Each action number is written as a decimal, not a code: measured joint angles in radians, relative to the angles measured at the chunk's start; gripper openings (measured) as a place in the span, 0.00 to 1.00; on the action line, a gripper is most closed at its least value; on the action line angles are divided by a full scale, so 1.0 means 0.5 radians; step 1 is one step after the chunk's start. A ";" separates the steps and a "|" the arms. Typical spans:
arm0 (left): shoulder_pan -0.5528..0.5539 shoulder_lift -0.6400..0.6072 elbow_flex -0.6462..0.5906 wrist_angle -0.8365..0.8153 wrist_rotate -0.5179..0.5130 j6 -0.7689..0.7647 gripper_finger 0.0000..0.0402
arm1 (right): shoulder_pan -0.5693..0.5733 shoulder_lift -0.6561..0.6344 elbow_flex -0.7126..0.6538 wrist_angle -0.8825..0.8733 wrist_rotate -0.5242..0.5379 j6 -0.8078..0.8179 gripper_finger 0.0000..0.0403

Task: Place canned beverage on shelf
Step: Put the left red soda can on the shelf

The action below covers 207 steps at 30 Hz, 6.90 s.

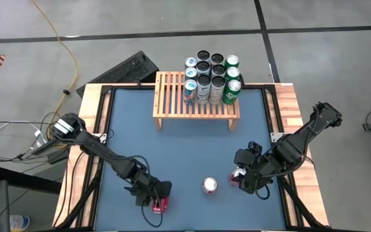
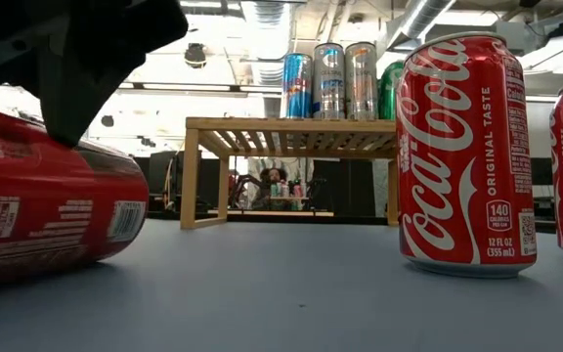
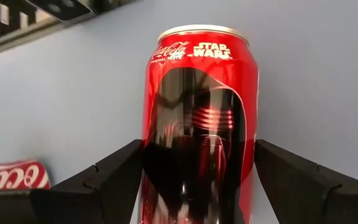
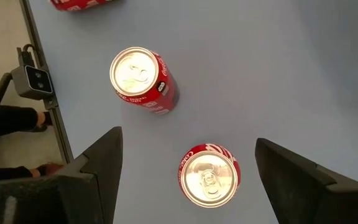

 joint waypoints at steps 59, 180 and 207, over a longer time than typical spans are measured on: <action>0.381 -0.476 -0.168 0.734 -0.685 -2.605 0.49 | 0.000 0.000 0.000 0.005 0.068 0.118 0.75; 0.170 0.777 -0.472 3.269 -1.932 -2.780 0.69 | -0.929 0.632 0.002 0.924 -0.545 -0.402 0.85; 0.172 0.773 -0.478 3.363 -1.945 -2.693 0.70 | -1.002 0.816 0.002 1.034 -0.668 -0.486 0.27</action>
